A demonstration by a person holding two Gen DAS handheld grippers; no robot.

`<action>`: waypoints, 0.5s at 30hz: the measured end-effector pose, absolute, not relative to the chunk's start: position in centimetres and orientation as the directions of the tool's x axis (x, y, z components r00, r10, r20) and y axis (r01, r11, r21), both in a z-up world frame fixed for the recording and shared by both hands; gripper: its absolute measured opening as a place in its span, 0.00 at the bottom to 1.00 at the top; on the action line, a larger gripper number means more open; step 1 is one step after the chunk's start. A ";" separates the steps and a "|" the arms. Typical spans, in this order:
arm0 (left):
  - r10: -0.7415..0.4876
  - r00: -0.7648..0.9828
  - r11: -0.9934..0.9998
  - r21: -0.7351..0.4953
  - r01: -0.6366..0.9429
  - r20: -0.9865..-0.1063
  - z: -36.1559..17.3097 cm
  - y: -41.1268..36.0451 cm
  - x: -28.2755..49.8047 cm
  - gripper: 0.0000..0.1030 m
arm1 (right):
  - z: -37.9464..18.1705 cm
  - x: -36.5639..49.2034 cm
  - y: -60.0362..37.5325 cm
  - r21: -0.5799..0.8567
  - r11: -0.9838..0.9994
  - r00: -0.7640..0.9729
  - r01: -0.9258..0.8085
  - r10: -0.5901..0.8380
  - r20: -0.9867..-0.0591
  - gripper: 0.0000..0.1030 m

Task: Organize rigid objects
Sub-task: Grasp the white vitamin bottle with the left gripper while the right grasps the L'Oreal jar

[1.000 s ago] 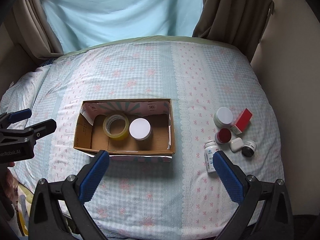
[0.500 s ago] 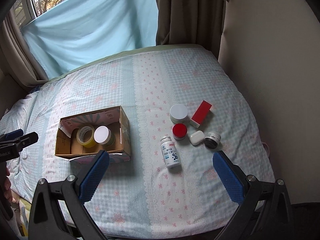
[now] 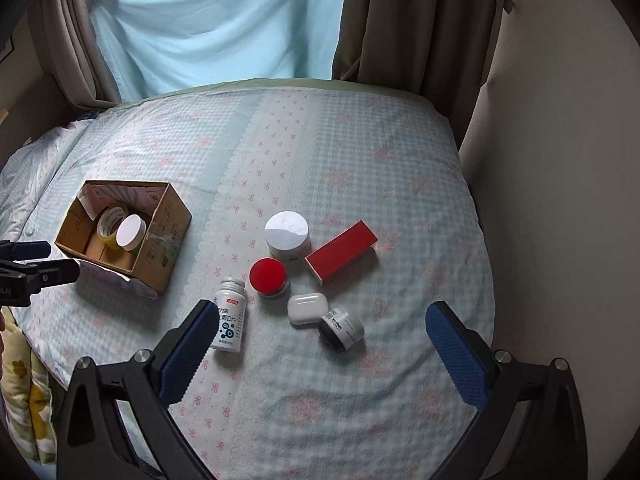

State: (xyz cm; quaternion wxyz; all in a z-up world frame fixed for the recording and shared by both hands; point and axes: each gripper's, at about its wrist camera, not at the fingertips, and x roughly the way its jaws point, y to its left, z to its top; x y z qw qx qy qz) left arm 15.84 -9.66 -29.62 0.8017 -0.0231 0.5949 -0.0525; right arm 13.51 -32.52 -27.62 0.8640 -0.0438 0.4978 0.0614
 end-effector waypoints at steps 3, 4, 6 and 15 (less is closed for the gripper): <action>-0.099 0.257 0.995 -0.088 0.056 -0.961 -33.2 -12.5 17.3 1.00 | -31.3 14.7 -33.0 -0.041 0.972 0.469 -0.233 0.076 -0.880 1.00; -0.100 0.242 0.995 -0.091 0.049 -0.965 -34.6 -13.3 17.8 1.00 | -32.7 15.0 -33.1 -0.050 0.965 0.454 -0.259 0.076 -0.888 1.00; -0.099 0.216 0.995 -0.094 0.035 -0.971 -37.2 -14.4 18.6 0.97 | -35.4 15.3 -33.4 -0.046 0.952 0.410 -0.303 0.086 -0.908 0.99; -0.084 0.075 0.996 -0.086 -0.016 -0.994 -46.6 -17.1 20.7 0.80 | -43.5 17.0 -34.1 -0.037 0.906 0.293 -0.422 0.098 -0.951 0.86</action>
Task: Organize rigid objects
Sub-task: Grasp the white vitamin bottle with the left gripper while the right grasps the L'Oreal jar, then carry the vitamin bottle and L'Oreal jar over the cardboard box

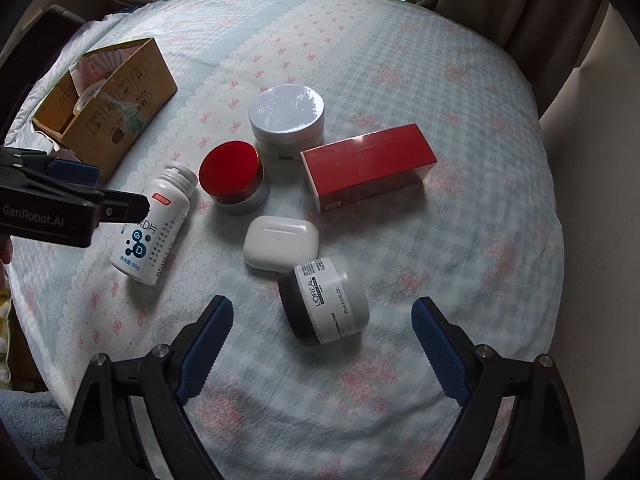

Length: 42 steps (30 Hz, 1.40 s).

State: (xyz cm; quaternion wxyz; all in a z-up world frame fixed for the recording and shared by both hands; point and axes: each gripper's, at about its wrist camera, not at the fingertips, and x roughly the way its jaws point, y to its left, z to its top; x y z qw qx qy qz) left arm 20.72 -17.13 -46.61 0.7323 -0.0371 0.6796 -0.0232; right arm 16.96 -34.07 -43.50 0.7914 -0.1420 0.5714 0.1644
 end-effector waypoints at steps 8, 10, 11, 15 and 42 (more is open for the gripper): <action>-0.081 0.039 0.995 -0.083 -0.062 -0.996 -49.6 -17.5 22.0 0.67 | -46.4 18.0 -33.2 -0.061 0.841 0.254 -0.537 0.093 -0.963 0.70; -0.072 0.019 0.996 -0.073 -0.052 -0.997 -50.3 -17.9 22.2 0.55 | -46.9 18.0 -32.9 -0.072 0.823 0.245 -0.564 0.083 -0.966 0.64; -0.070 0.007 0.997 -0.070 -0.045 -0.998 -50.7 -18.2 22.3 0.53 | -47.1 18.0 -32.8 -0.071 0.816 0.237 -0.574 0.082 -0.968 0.57; -0.062 0.000 0.998 -0.062 -0.031 -0.998 -51.0 -18.9 22.3 0.45 | -47.5 17.9 -32.8 -0.096 0.801 0.238 -0.591 0.060 -0.970 0.48; -0.148 0.194 0.988 -0.138 0.062 -0.970 -35.3 -15.7 22.1 0.45 | -37.2 19.4 -33.8 -0.083 0.936 0.301 -0.341 0.026 -0.953 0.47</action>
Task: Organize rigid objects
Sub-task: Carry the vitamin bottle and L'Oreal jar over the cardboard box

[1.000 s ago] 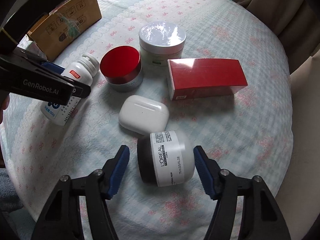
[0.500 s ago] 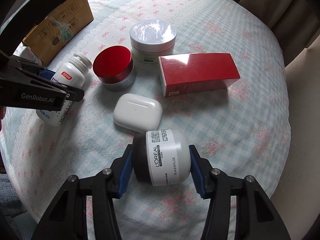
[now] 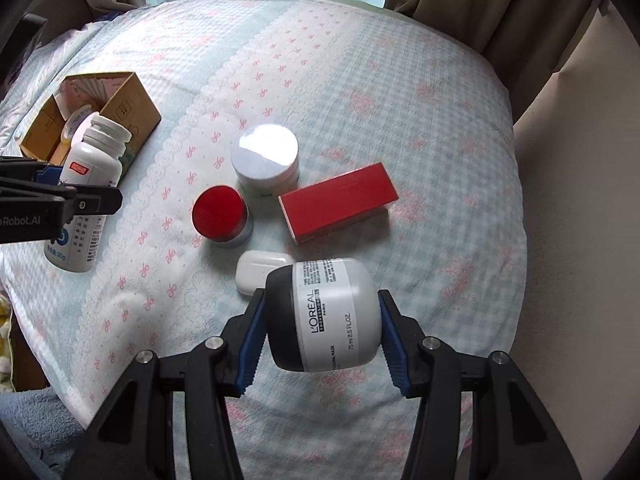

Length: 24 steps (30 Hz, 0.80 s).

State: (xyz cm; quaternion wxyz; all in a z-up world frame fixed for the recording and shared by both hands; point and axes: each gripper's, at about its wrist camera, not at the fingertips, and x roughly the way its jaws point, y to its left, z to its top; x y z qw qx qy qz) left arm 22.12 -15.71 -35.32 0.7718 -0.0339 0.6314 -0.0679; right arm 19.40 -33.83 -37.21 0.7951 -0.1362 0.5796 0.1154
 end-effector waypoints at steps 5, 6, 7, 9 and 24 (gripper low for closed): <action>-0.193 0.263 0.979 -0.167 0.119 -0.945 -29.3 -12.2 22.2 0.45 | -31.8 19.6 -32.0 -0.090 0.968 0.347 -0.236 -0.002 -0.938 0.47; -0.204 0.269 0.976 -0.174 0.131 -0.941 -28.4 -11.2 22.5 0.45 | -30.7 19.7 -31.4 -0.088 0.973 0.354 -0.215 -0.007 -0.935 0.47; -0.215 0.273 0.973 -0.182 0.141 -0.938 -27.3 -10.2 22.4 0.45 | -29.6 19.6 -30.8 -0.085 0.977 0.357 -0.193 -0.010 -0.934 0.47; -0.237 0.290 0.967 -0.197 0.162 -0.927 -25.2 -8.1 22.6 0.45 | -27.3 19.4 -29.3 -0.079 0.985 0.366 -0.151 -0.018 -0.930 0.47; -0.222 0.322 0.962 -0.154 0.225 -0.920 -20.0 13.0 24.1 0.45 | -17.7 20.3 -10.5 0.069 0.998 0.427 0.011 0.058 -0.903 0.47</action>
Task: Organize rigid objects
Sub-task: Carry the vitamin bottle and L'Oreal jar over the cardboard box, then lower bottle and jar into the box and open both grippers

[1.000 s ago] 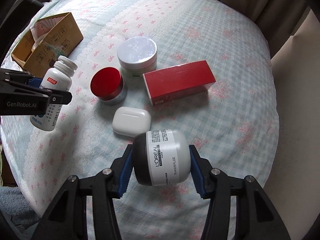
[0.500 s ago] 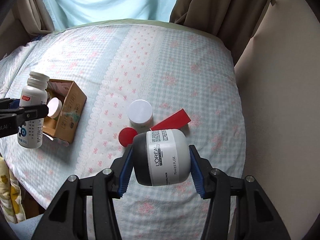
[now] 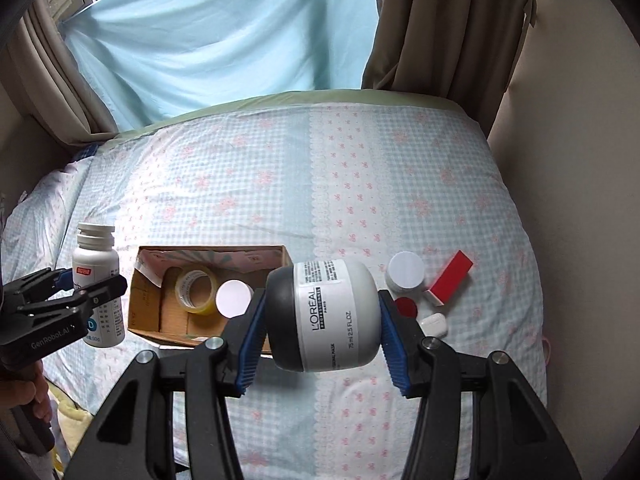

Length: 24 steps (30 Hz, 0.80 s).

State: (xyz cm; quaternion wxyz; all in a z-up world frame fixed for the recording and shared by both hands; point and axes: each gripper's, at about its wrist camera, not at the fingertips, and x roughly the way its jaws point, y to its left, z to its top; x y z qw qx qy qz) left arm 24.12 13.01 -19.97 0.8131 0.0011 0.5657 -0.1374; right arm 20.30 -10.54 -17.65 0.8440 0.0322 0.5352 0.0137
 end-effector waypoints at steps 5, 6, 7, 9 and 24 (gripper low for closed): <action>-0.209 0.280 0.965 -0.152 0.212 -0.937 -23.3 17.7 25.2 0.45 | -18.8 21.9 -4.2 0.099 0.995 0.398 0.002 0.090 -0.913 0.47; -0.207 0.269 0.966 -0.154 0.208 -0.941 -24.1 18.5 25.5 0.45 | -19.4 22.3 -3.1 0.104 0.995 0.387 0.003 0.095 -0.917 0.47; -0.207 0.258 0.966 -0.157 0.204 -0.944 -24.9 19.3 25.7 0.45 | -20.0 22.6 -2.1 0.105 0.994 0.377 0.003 0.096 -0.921 0.47; -0.206 0.236 0.967 -0.160 0.200 -0.950 -26.6 20.5 26.3 0.45 | -21.5 23.3 -0.2 0.103 0.995 0.352 -0.003 0.097 -0.931 0.47; -0.156 0.136 0.965 -0.121 0.233 -0.978 -39.0 22.0 28.3 0.45 | -37.2 25.2 4.5 0.100 0.993 0.162 0.064 0.088 -0.983 0.47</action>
